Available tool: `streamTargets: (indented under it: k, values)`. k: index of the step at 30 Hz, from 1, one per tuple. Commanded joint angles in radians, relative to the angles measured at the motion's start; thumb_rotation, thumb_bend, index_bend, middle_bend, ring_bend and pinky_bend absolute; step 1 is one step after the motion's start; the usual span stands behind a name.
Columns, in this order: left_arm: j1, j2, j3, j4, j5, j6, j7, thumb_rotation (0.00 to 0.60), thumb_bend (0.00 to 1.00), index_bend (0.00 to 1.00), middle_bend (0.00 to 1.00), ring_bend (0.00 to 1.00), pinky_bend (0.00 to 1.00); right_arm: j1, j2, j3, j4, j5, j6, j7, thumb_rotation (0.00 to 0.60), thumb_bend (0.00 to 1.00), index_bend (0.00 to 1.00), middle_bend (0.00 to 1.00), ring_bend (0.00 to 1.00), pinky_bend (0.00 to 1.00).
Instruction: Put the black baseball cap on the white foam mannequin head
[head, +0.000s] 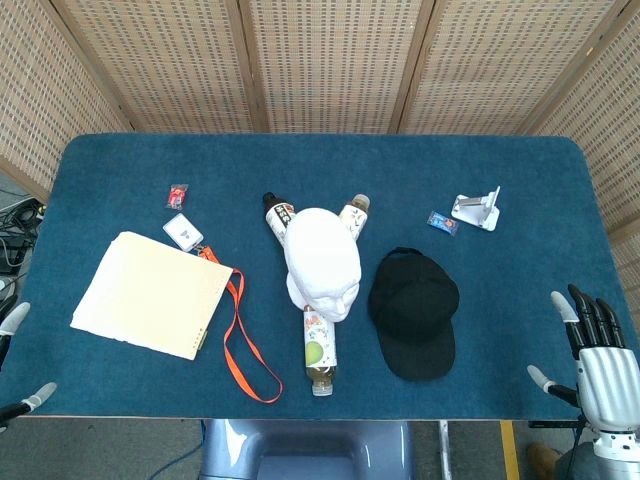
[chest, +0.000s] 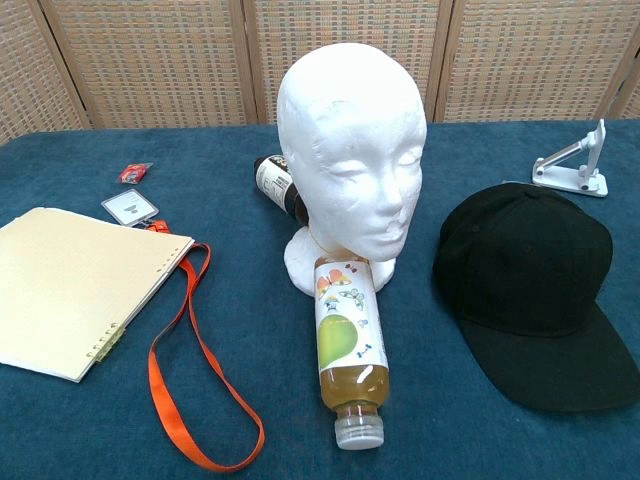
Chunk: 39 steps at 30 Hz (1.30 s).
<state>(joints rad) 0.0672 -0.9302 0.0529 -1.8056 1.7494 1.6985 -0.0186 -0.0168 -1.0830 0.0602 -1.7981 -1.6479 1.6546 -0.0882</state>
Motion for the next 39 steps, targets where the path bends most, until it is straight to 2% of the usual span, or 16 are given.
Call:
streamTargets:
  k: [1,7,9,10,11,12,13,14,15,17,21,24,30,34,37,39]
  values:
    - [0.0,0.0,0.0,0.0,0.0,0.001,-0.001,0.6,0.0,0.0,0.0,0.0,0.0,0.0,-0.001,0.0,0.0,-0.001,0.001,0.0,0.6,0.0,0.0,0.0,0.0,0.0]
    - [0.001,0.001,0.0,-0.001,-0.002,0.0,-0.004,0.6,0.0,0.0,0.0,0.0,0.0,0.001,-0.003,-0.003,0.004,-0.001,-0.006,-0.003,0.6,0.0,0.0,0.0,0.0,0.0]
    - [0.0,0.0,0.0,-0.001,-0.004,-0.003,-0.003,0.6,0.0,0.0,0.0,0.0,0.0,0.005,-0.005,-0.007,0.007,0.0,-0.019,-0.012,0.6,0.0,0.0,0.09,0.09,0.0]
    - [-0.001,0.0,0.0,-0.001,-0.007,-0.006,-0.003,0.6,0.0,0.0,0.0,0.0,0.0,0.01,-0.009,-0.009,0.009,-0.002,-0.028,-0.023,0.6,0.0,0.0,0.18,0.21,0.02]
    - [-0.003,-0.001,-0.001,-0.002,-0.01,-0.01,-0.002,0.6,0.0,0.0,0.0,0.0,0.0,0.017,-0.016,-0.009,0.013,-0.009,-0.039,-0.038,0.6,0.0,0.0,0.33,0.38,0.16]
    - [-0.004,-0.001,-0.002,-0.003,-0.013,-0.013,-0.001,0.6,0.0,0.0,0.0,0.0,0.0,0.025,-0.022,-0.013,0.017,-0.018,-0.052,-0.049,0.6,0.0,0.0,0.46,0.55,0.36]
    - [-0.007,-0.002,-0.004,-0.003,-0.019,-0.02,0.002,0.6,0.0,0.0,0.0,0.0,0.0,0.041,-0.032,-0.018,0.03,-0.037,-0.075,-0.065,0.6,0.0,0.0,0.52,0.63,0.52]
    - [-0.009,-0.002,-0.005,-0.005,-0.023,-0.025,0.004,0.6,0.0,0.0,0.0,0.0,0.0,0.055,-0.041,-0.022,0.045,-0.053,-0.095,-0.081,0.6,0.0,0.0,0.6,0.72,0.74]
    - [-0.011,-0.002,-0.006,-0.007,-0.026,-0.028,0.006,0.6,0.0,0.0,0.0,0.0,0.0,0.071,-0.049,-0.03,0.063,-0.068,-0.124,-0.102,0.6,0.0,0.0,0.66,0.79,0.87]
    - [-0.013,-0.003,-0.009,-0.012,-0.033,-0.032,0.014,0.6,0.0,0.0,0.0,0.0,0.0,0.104,-0.064,-0.047,0.1,-0.099,-0.191,-0.17,0.6,0.0,0.0,0.74,0.87,0.98]
    - [-0.016,-0.006,-0.014,-0.019,-0.047,-0.041,0.028,0.6,0.0,0.0,0.0,0.0,0.0,0.153,-0.1,-0.087,0.144,-0.152,-0.3,-0.261,0.6,0.0,0.0,0.83,0.96,1.0]
    - [-0.019,-0.007,-0.019,-0.024,-0.061,-0.049,0.035,0.6,0.0,0.0,0.0,0.0,0.0,0.18,-0.139,-0.107,0.187,-0.192,-0.343,-0.294,0.6,0.0,0.0,0.86,0.99,1.0]
    - [-0.028,-0.011,-0.023,-0.029,-0.078,-0.07,0.051,0.6,0.0,0.0,0.0,0.0,0.0,0.214,-0.231,-0.13,0.27,-0.255,-0.37,-0.309,0.6,0.0,0.0,0.91,1.0,1.0]
    - [-0.032,-0.012,-0.026,-0.032,-0.088,-0.08,0.057,0.6,0.0,0.0,0.0,0.0,0.0,0.229,-0.294,-0.133,0.322,-0.26,-0.393,-0.334,0.6,0.0,0.0,0.94,1.0,1.0]
    - [-0.032,-0.011,-0.027,-0.033,-0.092,-0.08,0.058,0.6,0.0,0.0,0.0,0.0,0.0,0.242,-0.328,-0.129,0.349,-0.265,-0.392,-0.331,0.6,0.01,0.06,0.94,1.0,1.0]
    - [-0.032,-0.012,-0.028,-0.034,-0.094,-0.081,0.059,0.6,0.0,0.0,0.0,0.0,0.0,0.249,-0.352,-0.125,0.37,-0.266,-0.387,-0.329,0.6,0.1,0.14,0.94,1.0,1.0]
